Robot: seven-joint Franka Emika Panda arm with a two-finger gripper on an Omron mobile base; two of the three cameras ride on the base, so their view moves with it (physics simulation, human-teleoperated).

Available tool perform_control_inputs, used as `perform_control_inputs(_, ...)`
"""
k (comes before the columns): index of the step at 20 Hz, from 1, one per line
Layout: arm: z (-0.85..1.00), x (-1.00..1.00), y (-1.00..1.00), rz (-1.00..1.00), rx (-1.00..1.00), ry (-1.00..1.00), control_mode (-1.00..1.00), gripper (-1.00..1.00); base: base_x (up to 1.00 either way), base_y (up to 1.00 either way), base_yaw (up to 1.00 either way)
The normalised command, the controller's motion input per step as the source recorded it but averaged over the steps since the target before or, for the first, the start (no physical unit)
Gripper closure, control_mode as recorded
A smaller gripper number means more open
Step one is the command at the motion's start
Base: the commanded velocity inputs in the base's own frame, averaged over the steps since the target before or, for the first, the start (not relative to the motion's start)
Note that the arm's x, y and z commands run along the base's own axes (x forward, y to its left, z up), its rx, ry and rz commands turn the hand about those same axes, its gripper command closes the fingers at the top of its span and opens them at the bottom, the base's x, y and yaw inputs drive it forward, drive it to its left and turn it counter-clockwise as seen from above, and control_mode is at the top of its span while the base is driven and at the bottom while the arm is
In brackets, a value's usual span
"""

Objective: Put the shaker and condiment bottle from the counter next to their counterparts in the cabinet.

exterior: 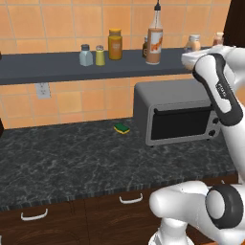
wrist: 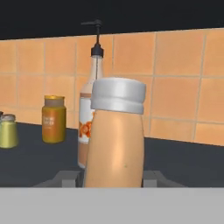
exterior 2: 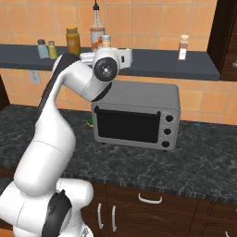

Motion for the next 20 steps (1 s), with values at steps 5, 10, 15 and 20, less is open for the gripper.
perform_control_inputs(5, -0.15, 0.87, -0.02, 0.06, 0.08, 0.00, -1.00, 1.00, 0.00, 0.00, 0.00)
perform_control_inputs(10, -0.17, 0.51, -0.11, 0.10, 0.03, -0.01, -1.00, 1.00, 0.00, 0.00, 0.00)
perform_control_inputs(15, -0.13, 0.25, -0.04, 0.07, 0.00, -0.11, -1.00, 1.00, 0.00, 0.00, 0.00)
perform_control_inputs(20, -0.16, 0.34, 0.00, 0.05, -0.01, -0.07, -1.00, 1.00, 0.00, 0.00, 0.00)
